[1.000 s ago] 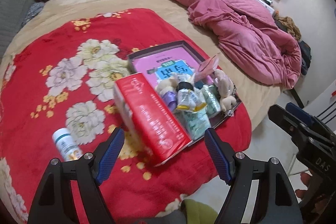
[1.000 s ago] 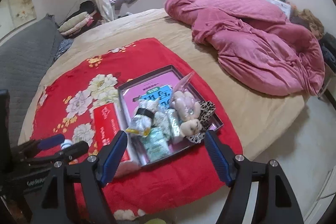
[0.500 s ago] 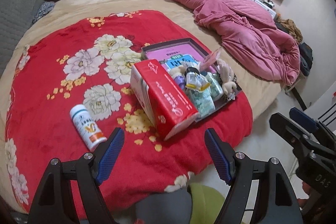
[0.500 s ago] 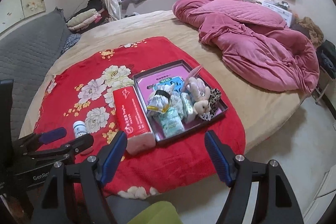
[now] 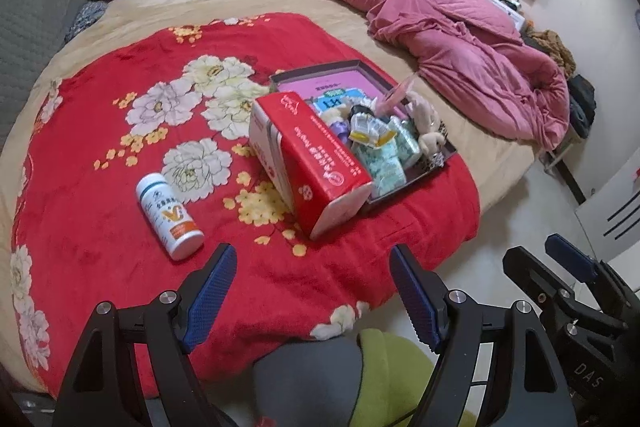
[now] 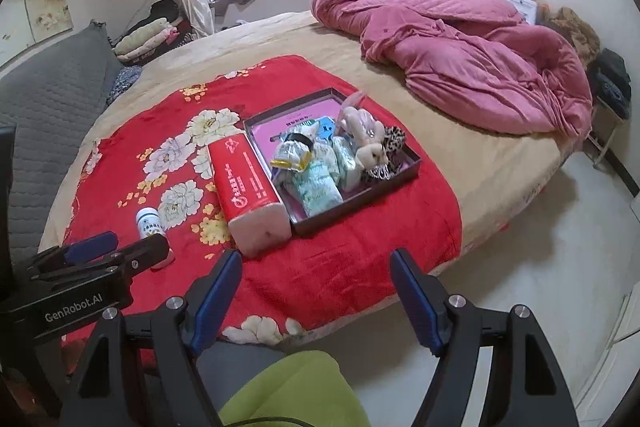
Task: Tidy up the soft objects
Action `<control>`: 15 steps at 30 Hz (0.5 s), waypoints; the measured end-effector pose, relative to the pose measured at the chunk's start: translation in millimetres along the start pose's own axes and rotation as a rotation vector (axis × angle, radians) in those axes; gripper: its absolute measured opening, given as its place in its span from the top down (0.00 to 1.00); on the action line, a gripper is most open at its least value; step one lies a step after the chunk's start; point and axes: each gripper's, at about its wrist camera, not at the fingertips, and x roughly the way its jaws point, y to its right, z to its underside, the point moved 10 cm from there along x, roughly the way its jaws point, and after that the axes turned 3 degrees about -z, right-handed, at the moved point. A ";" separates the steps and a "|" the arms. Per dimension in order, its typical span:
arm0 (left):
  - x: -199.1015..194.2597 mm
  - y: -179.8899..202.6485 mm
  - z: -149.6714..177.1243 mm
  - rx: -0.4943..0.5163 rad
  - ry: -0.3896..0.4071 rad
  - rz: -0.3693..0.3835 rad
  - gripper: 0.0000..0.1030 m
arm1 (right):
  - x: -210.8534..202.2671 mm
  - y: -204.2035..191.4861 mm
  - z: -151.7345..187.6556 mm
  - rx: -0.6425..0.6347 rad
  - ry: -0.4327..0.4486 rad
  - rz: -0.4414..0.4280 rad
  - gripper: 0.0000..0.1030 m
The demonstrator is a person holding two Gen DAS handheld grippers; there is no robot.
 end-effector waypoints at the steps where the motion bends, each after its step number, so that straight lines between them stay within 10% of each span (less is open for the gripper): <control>1: 0.7 0.3 2.1 -0.001 -0.002 0.002 0.23 | 0.0 0.3 1.3 0.003 0.000 0.000 0.27; 15: 12.1 16.5 16.1 0.034 -0.028 -0.013 0.23 | 8.6 8.8 9.8 0.024 0.008 -0.004 0.27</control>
